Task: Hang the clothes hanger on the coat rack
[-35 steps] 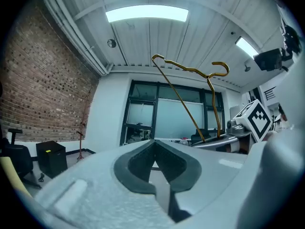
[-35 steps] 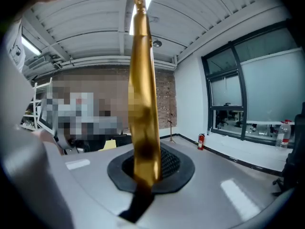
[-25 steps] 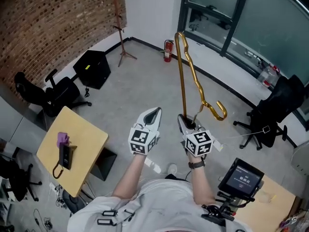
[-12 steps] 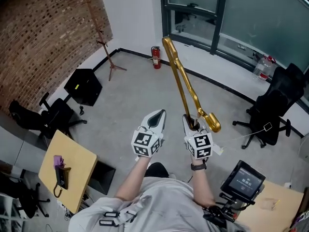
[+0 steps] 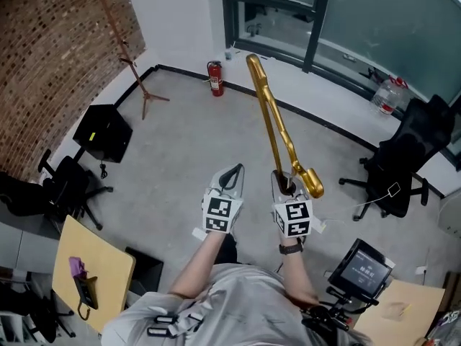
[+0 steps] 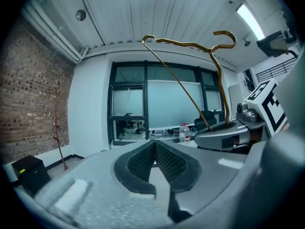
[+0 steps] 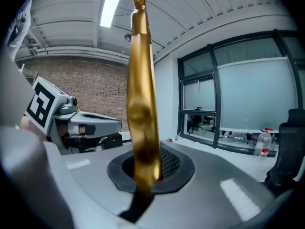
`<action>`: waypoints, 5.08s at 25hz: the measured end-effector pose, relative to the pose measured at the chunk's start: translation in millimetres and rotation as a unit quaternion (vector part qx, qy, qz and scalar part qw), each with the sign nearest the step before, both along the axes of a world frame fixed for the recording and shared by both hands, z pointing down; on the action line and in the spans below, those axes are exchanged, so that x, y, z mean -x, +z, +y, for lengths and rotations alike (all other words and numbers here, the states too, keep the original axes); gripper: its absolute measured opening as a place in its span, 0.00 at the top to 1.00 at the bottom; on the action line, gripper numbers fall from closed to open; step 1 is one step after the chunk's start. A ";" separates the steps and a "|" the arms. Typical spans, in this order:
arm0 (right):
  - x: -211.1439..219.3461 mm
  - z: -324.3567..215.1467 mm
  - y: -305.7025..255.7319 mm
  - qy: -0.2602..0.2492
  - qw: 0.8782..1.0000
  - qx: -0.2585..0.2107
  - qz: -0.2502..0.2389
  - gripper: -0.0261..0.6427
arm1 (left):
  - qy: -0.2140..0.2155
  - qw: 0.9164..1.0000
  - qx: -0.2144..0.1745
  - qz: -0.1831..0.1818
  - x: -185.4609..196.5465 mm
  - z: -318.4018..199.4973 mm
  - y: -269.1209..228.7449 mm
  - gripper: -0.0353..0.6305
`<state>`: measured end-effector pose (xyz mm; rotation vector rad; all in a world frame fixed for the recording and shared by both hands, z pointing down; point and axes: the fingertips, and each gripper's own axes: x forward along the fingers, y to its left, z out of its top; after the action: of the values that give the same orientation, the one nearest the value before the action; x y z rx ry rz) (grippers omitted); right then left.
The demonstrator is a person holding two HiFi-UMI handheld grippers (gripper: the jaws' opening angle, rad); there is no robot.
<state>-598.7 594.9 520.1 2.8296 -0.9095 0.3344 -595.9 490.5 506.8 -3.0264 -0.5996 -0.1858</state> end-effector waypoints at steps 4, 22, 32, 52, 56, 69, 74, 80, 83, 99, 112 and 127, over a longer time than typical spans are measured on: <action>-72.3 -38.6 -6.3 -0.002 1.000 -0.009 0.004 0.96 | -0.047 0.999 -0.001 -0.009 -70.1 -47.7 -8.0 0.95; -266.6 -181.9 1.2 -0.043 0.999 -0.014 -0.007 0.96 | -0.082 0.997 0.004 0.006 -254.1 -188.0 -9.7 0.95; -453.9 -195.2 -8.2 -0.069 0.997 -0.042 0.001 0.96 | -0.061 0.998 0.022 0.016 -432.3 -182.6 -17.9 0.95; -673.6 -275.1 26.2 -0.143 0.988 -0.046 -0.037 0.96 | -0.096 0.995 0.009 -0.008 -657.0 -246.4 19.3 0.95; -731.1 -333.0 28.2 -0.158 0.986 -0.038 -0.042 0.96 | -0.104 0.994 0.021 -0.012 -717.5 -299.3 21.7 0.95; -870.6 -629.2 7.1 -0.309 0.950 -0.035 -0.015 0.96 | -0.291 0.955 0.001 0.062 -826.0 -603.7 -27.3 0.95; -874.1 -733.7 14.2 -0.398 0.917 -0.018 -0.020 0.96 | -0.374 0.927 0.022 0.034 -819.6 -702.8 -9.1 0.95; -903.8 -815.2 34.9 -0.451 0.892 -0.001 -0.038 0.96 | -0.441 0.896 0.018 0.049 -833.1 -775.2 -4.3 0.95; -919.4 -868.8 44.7 -0.498 0.866 0.008 -0.049 0.96 | -0.498 0.865 0.016 0.068 -843.6 -823.4 -8.6 0.95; -1016.7 -1093.7 77.7 -0.687 0.718 0.110 -0.010 0.96 | -0.573 0.818 0.012 0.050 -955.3 -997.9 -21.3 0.95; -1011.1 -1119.3 47.1 -0.778 0.592 0.208 0.000 0.96 | -0.566 0.820 0.010 0.081 -951.7 -987.1 -25.0 0.95; -1045.3 -1214.2 33.0 -0.810 0.503 0.302 -0.016 0.95 | -0.572 0.819 -0.004 0.050 -958.9 -1030.6 -4.6 0.95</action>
<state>446.6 -619.4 553.1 0.5148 -2.2283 0.2561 363.0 -540.1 502.1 -2.8754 1.2641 -0.0486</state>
